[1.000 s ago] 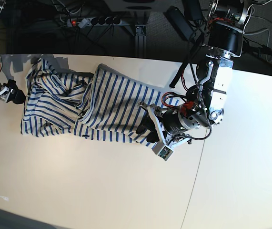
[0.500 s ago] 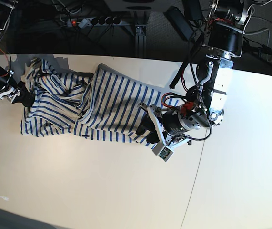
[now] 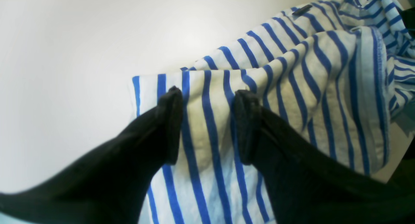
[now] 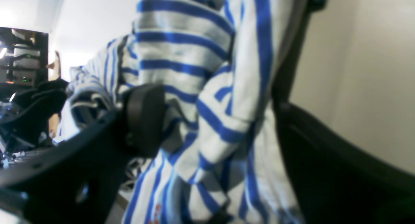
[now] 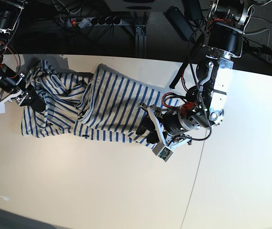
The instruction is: Fold the T-shirt properly
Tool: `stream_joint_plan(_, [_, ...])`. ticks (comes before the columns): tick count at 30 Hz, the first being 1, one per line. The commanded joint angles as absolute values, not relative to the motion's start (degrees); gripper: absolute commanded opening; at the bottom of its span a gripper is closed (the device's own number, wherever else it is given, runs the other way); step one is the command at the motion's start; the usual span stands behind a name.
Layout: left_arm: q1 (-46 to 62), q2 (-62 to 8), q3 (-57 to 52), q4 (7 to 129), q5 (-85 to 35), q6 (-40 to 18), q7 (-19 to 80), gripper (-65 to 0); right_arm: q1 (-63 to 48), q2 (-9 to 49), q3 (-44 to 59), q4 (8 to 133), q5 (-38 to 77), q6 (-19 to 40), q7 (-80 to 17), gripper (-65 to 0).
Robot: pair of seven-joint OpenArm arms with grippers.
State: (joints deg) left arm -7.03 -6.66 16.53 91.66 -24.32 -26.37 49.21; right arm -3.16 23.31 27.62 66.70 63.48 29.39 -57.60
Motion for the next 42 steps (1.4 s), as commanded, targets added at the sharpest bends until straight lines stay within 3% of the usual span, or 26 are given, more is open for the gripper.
stream_joint_plan(1, [-8.25, -6.55, 16.43, 92.71, -25.04, -26.37, 47.81, -35.9, -3.36, 23.7, 26.52, 66.7, 60.4, 32.82, -60.49, -22.1])
stream_joint_plan(3, [-8.25, -6.55, 16.4, 92.71, -25.04, -26.37, 47.81, -35.9, -3.36, 23.79, 24.95, 66.7, 60.29, 32.84, -60.47, -26.0])
stream_joint_plan(6, [-8.27, -6.55, 16.4, 92.71, -25.1, -26.35, 47.79, -35.9, -3.36, 23.79, 22.94, 66.7, 59.07, 32.82, -60.16, -39.2])
stream_joint_plan(9, [-8.4, -6.55, 16.4, 92.71, -25.12, -26.35, 47.79, -35.9, -3.36, 23.77, 22.35, 66.7, 58.94, 32.8, -58.11, -65.0])
stream_joint_plan(19, [-8.73, -6.55, 6.7, 92.71, -30.85, -27.79, 48.34, -35.9, -3.36, 25.36, 26.39, 66.72, 52.45, 32.77, -54.35, -65.0])
stream_joint_plan(28, [-6.98, -8.21, 3.51, 92.71, -32.82, -28.99, 51.68, -36.0, -3.36, 31.64, 34.09, 67.99, 53.43, 32.8, -54.46, -65.0])
stream_joint_plan(42, [-0.78, -8.4, 9.13, 92.71, -34.94, -29.8, 50.72, -36.0, -3.2, 33.47, 33.98, 90.91, 55.53, 32.77, -58.78, -65.0])
